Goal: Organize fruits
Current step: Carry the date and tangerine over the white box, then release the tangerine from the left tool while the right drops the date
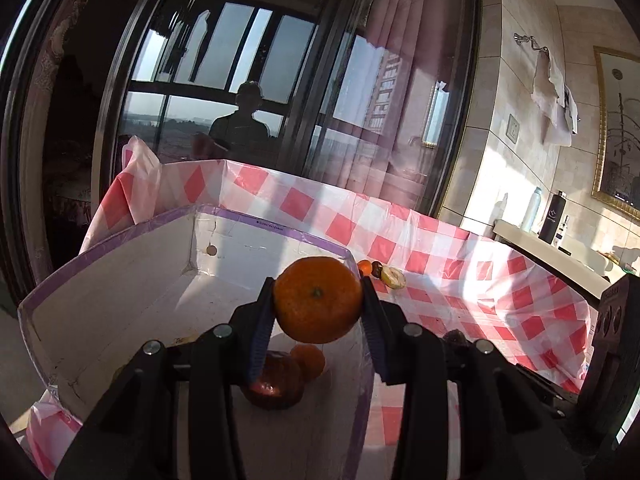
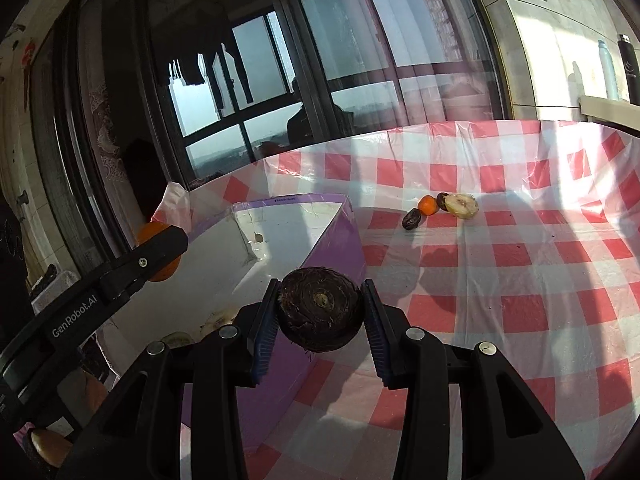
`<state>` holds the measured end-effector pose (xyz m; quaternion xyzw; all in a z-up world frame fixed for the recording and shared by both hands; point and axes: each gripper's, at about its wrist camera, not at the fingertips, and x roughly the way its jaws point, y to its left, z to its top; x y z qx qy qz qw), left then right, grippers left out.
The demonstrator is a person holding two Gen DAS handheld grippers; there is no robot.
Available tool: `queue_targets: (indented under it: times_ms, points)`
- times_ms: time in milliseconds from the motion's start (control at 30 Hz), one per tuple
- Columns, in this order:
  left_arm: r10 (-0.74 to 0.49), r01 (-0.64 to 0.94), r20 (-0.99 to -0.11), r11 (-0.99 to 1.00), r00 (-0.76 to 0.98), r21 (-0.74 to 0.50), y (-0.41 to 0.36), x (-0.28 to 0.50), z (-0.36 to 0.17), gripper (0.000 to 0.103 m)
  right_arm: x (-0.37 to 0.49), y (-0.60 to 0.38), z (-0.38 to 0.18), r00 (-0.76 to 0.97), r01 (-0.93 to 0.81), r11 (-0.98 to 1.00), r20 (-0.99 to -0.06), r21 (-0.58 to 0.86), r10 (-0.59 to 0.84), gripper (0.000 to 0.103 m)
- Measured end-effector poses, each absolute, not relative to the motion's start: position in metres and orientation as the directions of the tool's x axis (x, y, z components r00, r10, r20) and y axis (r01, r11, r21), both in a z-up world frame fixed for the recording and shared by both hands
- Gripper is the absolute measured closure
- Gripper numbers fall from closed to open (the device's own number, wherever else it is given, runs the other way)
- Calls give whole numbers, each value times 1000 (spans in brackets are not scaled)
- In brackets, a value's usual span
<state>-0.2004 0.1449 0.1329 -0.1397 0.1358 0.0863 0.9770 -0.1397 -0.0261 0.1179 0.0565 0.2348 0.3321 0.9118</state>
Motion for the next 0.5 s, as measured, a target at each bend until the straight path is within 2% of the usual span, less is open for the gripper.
queue_targets:
  times_ms: [67, 233, 367, 500]
  points:
    - [184, -264, -307, 933, 934, -245, 166, -202, 131, 62, -145, -5, 122, 650, -620, 750, -386, 229, 655, 62]
    - [260, -372, -413, 903, 873, -217, 221, -194, 123, 62, -152, 43, 124, 597, -694, 702, -419, 159, 684, 62]
    - [270, -409, -482, 888, 833, -210, 252, -192, 116, 62, -156, 76, 119, 553, -736, 673, -508, 74, 660, 62]
    - [334, -449, -522, 887, 785, -106, 256, -188, 111, 61, -161, 103, 107, 495, -785, 620, -611, -9, 618, 62]
